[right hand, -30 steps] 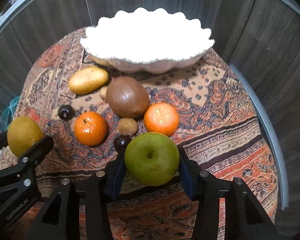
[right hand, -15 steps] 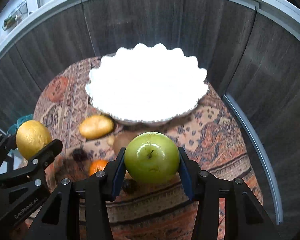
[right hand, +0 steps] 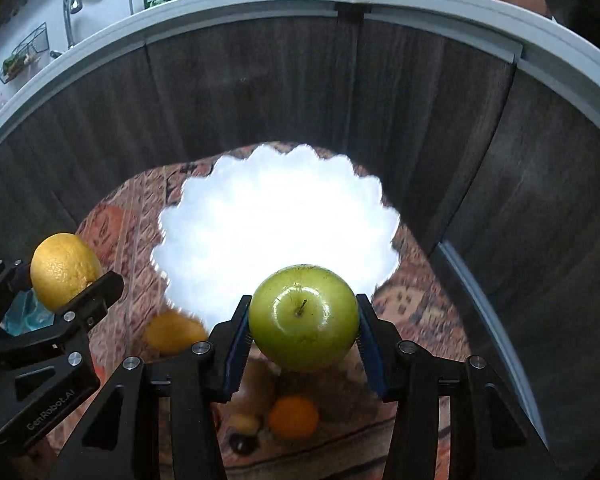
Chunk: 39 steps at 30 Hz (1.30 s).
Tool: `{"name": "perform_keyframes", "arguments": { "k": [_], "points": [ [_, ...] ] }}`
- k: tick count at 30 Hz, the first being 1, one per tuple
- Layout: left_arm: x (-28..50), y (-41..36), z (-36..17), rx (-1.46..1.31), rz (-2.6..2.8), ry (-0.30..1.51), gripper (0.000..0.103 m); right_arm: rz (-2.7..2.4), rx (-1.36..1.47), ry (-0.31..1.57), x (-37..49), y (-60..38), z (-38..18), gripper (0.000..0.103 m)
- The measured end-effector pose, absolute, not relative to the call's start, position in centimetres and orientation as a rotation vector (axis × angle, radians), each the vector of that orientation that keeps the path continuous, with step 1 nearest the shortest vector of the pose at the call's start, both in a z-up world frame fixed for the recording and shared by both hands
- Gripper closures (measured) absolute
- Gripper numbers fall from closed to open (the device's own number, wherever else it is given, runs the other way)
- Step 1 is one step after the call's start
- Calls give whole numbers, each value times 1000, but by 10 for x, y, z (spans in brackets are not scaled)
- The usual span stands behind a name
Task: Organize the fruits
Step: 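Lift and carry the lemon and apple over the white bowl with both tools, then lower both fruits into the bowl and open both tools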
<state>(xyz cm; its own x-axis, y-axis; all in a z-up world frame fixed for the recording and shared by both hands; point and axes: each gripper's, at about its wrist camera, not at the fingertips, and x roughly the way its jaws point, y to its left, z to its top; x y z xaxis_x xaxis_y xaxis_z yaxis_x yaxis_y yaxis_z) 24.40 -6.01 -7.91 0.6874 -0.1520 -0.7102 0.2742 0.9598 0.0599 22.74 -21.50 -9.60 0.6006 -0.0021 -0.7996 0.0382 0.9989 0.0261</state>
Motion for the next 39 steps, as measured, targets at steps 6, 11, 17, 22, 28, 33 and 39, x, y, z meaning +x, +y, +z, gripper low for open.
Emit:
{"name": "perform_keyframes", "arguments": {
  "k": [6, 11, 17, 22, 28, 33, 39],
  "points": [
    [275, -68, -86, 152, -268, 792, 36, -46, 42, 935, 251, -225, -102, 54],
    [299, -80, -99, 151, -292, 827, 36, -68, 40, 940, 270, -230, -108, 54],
    [319, -91, -112, 144, -314, 856, 36, -82, 60, 983, 288, -240, -123, 54],
    [333, -98, -126, 150, -320, 897, 36, -83, 61, 1032, 302, -245, -139, 54],
    [347, -102, -139, 158, -323, 922, 36, -82, 53, 1056, 314, -248, -152, 54],
    [357, -105, -147, 167, -324, 936, 36, -80, 57, 1077, 325, -250, -164, 54],
    [363, -107, -155, 181, -327, 959, 35, -78, 58, 1085, 332, -251, -171, 54]
  ]
}}
